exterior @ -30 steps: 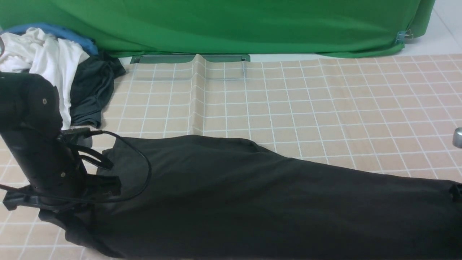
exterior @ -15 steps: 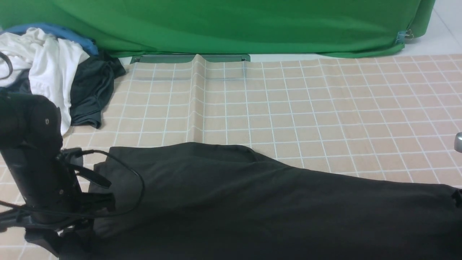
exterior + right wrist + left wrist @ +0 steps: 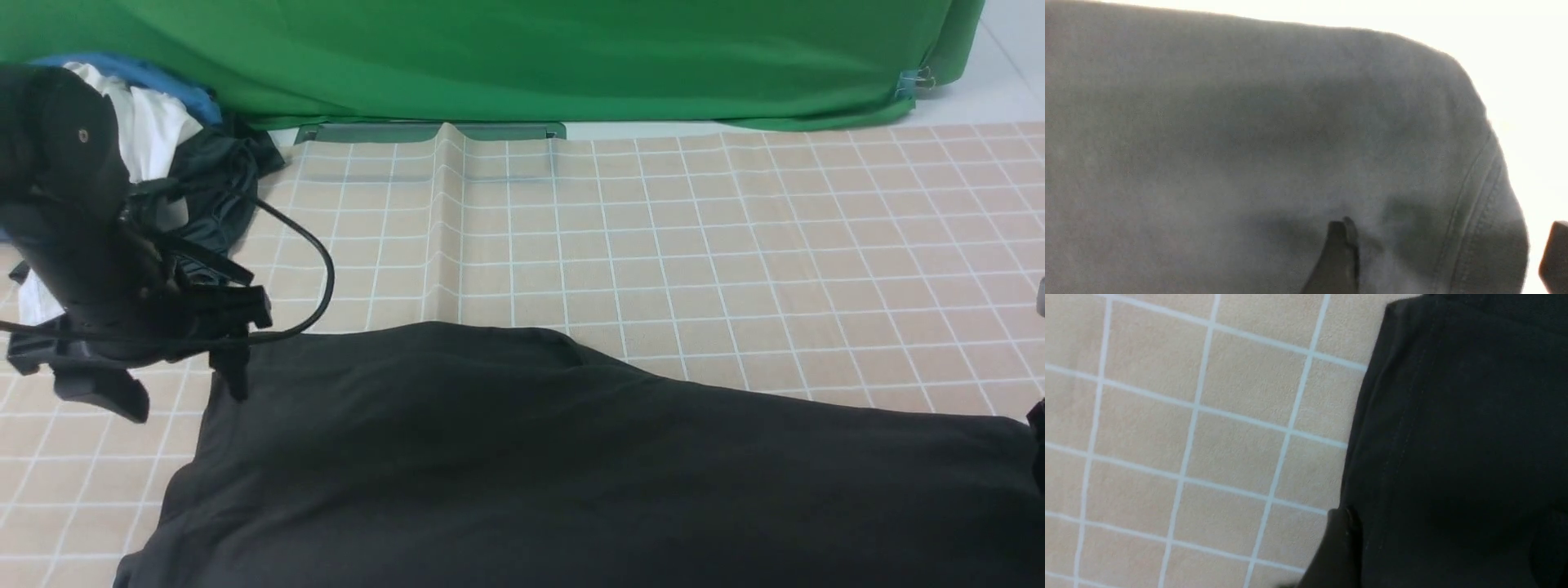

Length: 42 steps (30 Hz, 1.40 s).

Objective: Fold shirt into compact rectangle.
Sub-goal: 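Pull the folded dark garment lengthwise by its ends to straighten it flat on the table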

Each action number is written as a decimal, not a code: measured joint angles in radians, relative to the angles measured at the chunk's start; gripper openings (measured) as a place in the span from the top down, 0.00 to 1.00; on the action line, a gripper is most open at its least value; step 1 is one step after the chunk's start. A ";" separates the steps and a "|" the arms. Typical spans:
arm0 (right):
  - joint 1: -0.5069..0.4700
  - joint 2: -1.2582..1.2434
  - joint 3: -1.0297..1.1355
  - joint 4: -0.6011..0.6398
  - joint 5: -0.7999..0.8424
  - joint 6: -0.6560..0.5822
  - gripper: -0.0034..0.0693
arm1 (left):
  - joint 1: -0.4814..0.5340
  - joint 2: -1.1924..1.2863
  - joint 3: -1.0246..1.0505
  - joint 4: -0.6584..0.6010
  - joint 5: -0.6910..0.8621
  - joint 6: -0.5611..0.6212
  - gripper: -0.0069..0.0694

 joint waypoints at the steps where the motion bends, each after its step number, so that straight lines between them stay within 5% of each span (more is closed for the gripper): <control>1: 0.000 0.001 0.000 -0.008 0.000 0.013 0.09 | 0.000 0.007 0.000 -0.003 -0.010 0.004 0.18; 15: 0.000 0.101 0.000 -0.071 -0.004 0.093 0.09 | 0.000 0.219 0.000 -0.017 -0.249 0.040 0.23; 18: 0.000 0.101 0.000 -0.071 -0.007 0.093 0.10 | 0.000 0.232 -0.002 -0.006 -0.262 0.040 0.35; 26: 0.000 0.101 0.000 -0.071 -0.007 0.094 0.12 | 0.005 0.237 -0.002 0.024 -0.318 0.044 0.84; 42: 0.000 0.101 0.000 -0.071 -0.015 0.094 0.13 | 0.005 0.183 -0.067 0.050 -0.330 0.044 0.86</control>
